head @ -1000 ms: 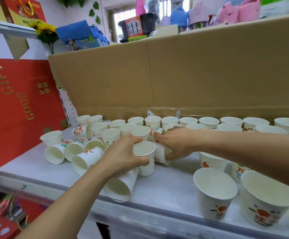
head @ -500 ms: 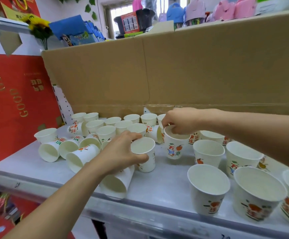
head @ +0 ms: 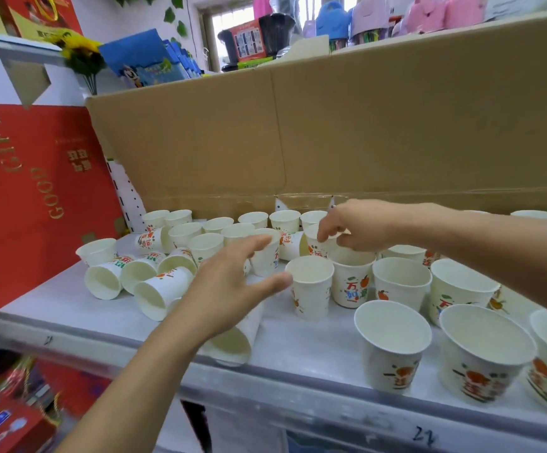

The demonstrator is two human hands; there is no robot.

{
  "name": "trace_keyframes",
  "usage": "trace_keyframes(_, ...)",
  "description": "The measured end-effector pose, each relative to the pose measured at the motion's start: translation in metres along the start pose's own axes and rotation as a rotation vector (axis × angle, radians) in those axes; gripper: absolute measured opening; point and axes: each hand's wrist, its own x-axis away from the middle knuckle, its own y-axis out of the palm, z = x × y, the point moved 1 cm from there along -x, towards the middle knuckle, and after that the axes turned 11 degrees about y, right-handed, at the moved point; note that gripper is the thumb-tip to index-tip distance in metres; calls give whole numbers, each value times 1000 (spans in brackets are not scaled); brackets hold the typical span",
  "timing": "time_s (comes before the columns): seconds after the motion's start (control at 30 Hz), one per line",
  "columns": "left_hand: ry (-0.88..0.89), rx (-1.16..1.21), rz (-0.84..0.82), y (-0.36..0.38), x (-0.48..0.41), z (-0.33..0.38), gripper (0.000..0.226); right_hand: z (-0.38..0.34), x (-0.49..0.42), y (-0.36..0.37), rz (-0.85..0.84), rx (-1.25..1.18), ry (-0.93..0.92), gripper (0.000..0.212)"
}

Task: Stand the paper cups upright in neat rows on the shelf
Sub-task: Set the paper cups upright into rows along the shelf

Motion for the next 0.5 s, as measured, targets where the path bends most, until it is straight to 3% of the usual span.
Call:
trace_keyframes(0.2, 17, -224, 54, -12, 67, -22, 73, -41, 20, -8, 194, -206, -199, 29)
trace_keyframes(0.37, 110, -391, 102, -22, 86, -29, 60, -105, 36, -3, -2, -72, -342, 50)
trace_keyframes(0.5, 121, -417, 110, -20, 79, -40, 30, -134, 36, 11, -86, -13, -335, 68)
